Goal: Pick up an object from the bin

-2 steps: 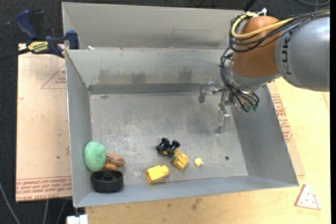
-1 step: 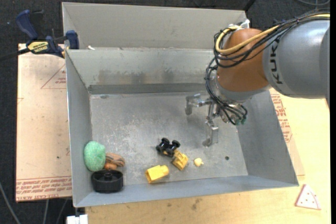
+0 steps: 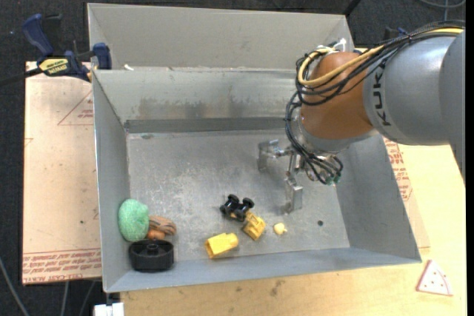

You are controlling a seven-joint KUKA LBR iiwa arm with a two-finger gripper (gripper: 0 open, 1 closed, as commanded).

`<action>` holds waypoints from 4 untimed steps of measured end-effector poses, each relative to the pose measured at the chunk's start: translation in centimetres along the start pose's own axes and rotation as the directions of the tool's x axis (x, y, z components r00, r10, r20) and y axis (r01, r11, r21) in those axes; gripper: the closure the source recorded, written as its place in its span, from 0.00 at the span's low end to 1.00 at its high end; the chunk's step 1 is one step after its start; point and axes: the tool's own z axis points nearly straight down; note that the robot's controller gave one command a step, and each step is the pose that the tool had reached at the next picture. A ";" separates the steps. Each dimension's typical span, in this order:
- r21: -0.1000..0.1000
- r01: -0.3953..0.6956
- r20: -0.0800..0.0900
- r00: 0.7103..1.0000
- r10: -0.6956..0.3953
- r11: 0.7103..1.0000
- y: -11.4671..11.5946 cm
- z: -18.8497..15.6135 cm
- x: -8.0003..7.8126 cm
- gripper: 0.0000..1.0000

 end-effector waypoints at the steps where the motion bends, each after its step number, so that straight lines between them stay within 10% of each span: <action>1: 0.005 0.043 -0.006 0.999 -0.043 0.999 3.7 -0.5 1.7 0.00; 4: 0.004 0.162 -0.002 0.987 -0.162 0.987 4.9 -5.9 3.1 0.00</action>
Offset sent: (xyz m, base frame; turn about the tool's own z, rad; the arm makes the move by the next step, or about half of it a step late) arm -0.0451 0.0651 -0.0125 -0.2145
